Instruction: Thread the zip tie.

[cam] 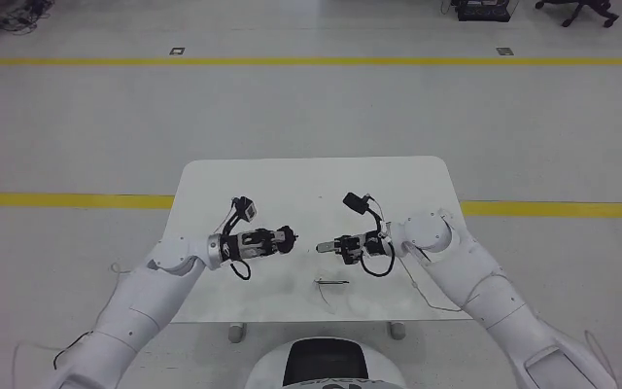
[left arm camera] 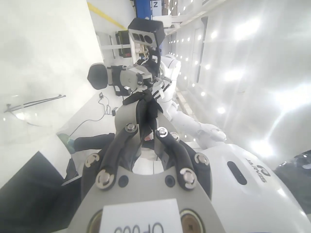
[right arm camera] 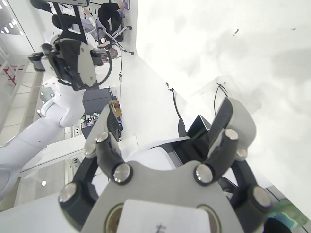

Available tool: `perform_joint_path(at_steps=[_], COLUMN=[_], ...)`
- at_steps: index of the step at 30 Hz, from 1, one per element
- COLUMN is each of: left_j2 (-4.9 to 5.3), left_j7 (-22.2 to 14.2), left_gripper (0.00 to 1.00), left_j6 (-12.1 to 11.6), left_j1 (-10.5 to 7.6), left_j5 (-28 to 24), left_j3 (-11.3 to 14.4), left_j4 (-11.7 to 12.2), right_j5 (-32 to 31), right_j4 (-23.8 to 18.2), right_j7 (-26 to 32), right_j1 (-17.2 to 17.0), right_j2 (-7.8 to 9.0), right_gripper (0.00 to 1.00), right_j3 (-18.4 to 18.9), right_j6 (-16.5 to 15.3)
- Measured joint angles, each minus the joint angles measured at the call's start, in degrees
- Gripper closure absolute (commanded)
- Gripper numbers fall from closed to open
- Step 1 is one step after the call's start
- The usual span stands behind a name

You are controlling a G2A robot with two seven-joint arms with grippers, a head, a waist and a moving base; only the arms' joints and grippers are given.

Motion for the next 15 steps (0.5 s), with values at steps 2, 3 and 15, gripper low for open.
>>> perform_joint_path(at_steps=[2, 3, 15], left_j2=[0.08, 0.09, -1.21], left_j7=[0.83, 0.28, -5.51], left_gripper=[1.00, 1.00, 1.00], left_j6=[0.02, 0.02, 0.02], left_j1=[1.87, 2.61, 6.70], left_j5=[2.98, 2.87, 2.39], left_j3=[-1.65, -2.59, -12.31], left_j4=[-0.62, -0.66, -0.47], right_j5=[0.00, 0.00, -4.41], right_j4=[0.00, 0.00, -1.40], right_j7=[0.00, 0.00, -1.43], right_j1=[0.00, 0.00, 0.57], right_j2=[0.00, 0.00, -0.24], right_gripper=[0.00, 0.00, 0.00], right_j3=[0.00, 0.00, -1.98], right_j6=[0.00, 0.00, 2.39])
